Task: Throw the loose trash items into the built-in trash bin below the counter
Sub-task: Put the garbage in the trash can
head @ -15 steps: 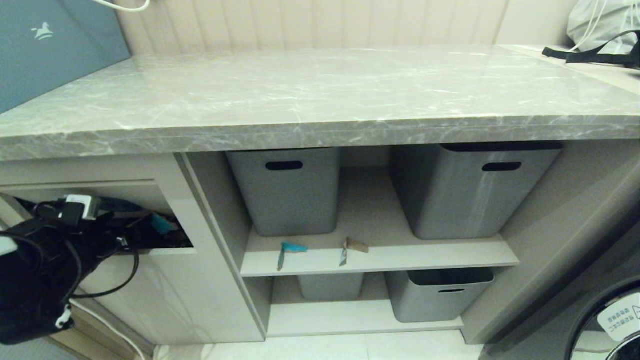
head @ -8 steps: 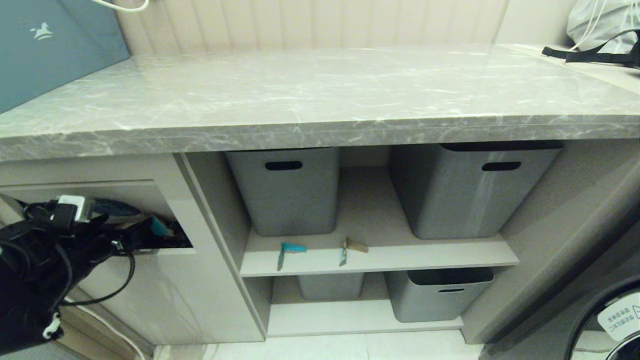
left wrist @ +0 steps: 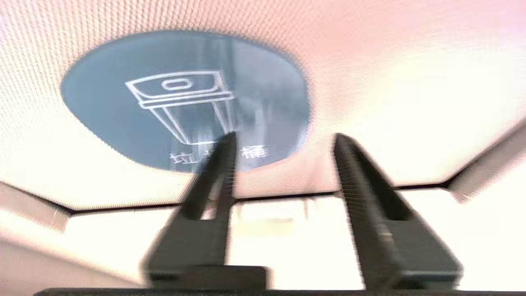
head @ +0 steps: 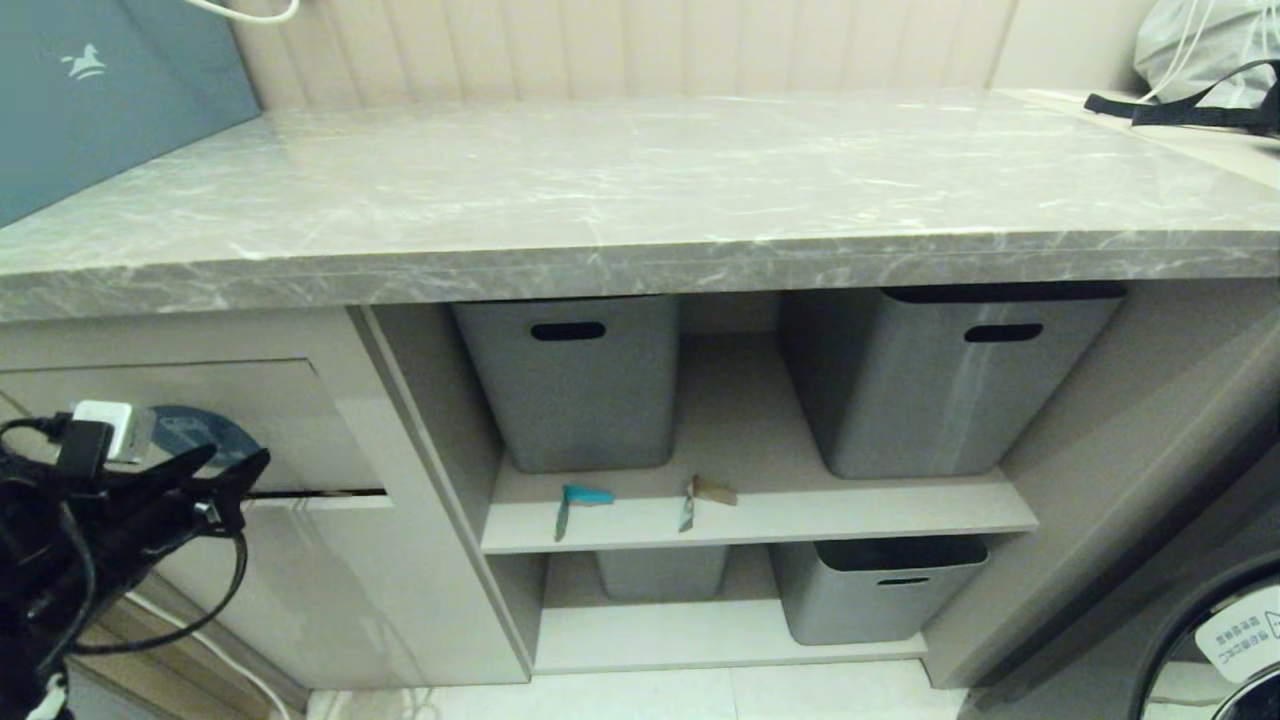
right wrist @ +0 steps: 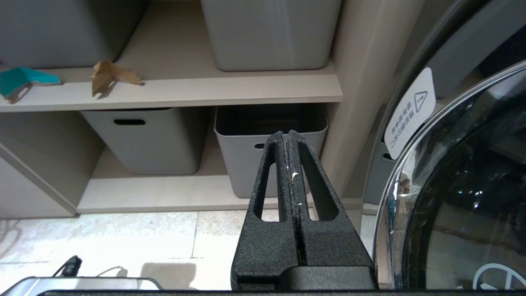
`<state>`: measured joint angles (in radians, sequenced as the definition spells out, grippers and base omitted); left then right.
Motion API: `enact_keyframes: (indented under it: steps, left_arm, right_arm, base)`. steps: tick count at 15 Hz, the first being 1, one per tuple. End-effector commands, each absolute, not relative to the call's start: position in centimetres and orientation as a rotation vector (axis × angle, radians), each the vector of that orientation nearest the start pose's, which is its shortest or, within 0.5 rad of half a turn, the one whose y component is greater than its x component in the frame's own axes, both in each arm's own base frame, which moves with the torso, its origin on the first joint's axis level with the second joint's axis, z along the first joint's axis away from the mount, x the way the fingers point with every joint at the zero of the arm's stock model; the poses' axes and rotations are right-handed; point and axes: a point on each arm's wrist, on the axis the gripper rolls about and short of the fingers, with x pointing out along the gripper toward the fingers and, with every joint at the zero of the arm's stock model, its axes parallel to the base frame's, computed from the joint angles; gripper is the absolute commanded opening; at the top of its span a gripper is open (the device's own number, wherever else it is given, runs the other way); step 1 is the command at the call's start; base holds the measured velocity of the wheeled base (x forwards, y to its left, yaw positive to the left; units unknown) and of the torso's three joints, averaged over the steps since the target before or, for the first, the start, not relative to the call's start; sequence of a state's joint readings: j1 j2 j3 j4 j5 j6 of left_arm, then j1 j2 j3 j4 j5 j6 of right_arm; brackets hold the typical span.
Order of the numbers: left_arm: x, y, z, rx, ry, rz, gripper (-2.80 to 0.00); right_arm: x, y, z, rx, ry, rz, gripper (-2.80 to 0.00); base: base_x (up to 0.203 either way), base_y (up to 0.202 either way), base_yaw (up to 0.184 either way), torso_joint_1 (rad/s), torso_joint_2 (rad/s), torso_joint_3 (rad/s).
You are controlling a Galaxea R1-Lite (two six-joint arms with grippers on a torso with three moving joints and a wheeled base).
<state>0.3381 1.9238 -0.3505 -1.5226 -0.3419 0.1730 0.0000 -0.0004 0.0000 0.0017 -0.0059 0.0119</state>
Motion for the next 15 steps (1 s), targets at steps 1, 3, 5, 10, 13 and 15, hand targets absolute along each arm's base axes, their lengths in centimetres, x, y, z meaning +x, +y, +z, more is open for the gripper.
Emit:
enact_keyframes:
  steps: [1,3,5,10,13,15]
  left_arm:
    - [25.2,8.1,11.4,0.168,0.015,-0.006,-2.80]
    - [24.2,7.7,11.6,0.167,0.016,-0.007,-2.80]
    - [23.7,7.5,11.8,0.168,0.015,-0.007,-2.80]
    - [21.0,4.8,12.7,0.173,-0.007,-0.083,-2.80]
    - [17.9,1.3,13.2,0.178,-0.039,-0.225,-2.80]
    - [16.6,-0.7,13.7,0.185,-0.080,-0.339,-2.80]
  right_arm:
    - [-2.3,0.0,7.5,0.012,0.001,-0.006,-2.80]
    - [-2.3,0.0,7.5,0.012,0.001,-0.006,-2.80]
    - [-2.3,0.0,7.5,0.012,0.002,-0.005,-2.80]
    - [-2.3,0.0,7.5,0.012,0.001,-0.006,-2.80]
    - [-2.3,0.0,7.5,0.012,0.001,-0.006,-2.80]
    - [-2.3,0.0,7.5,0.012,0.001,-0.006,-2.80]
  base:
    - [0.000,0.000,0.000,0.000,0.00,0.000]
    - [0.000,0.000,0.000,0.000,0.00,0.000]
    - [0.000,0.000,0.000,0.000,0.00,0.000]
    - [0.000,0.000,0.000,0.000,0.00,0.000]
    - [0.000,0.000,0.000,0.000,0.00,0.000]
    - [0.000,0.000,0.000,0.000,0.00,0.000]
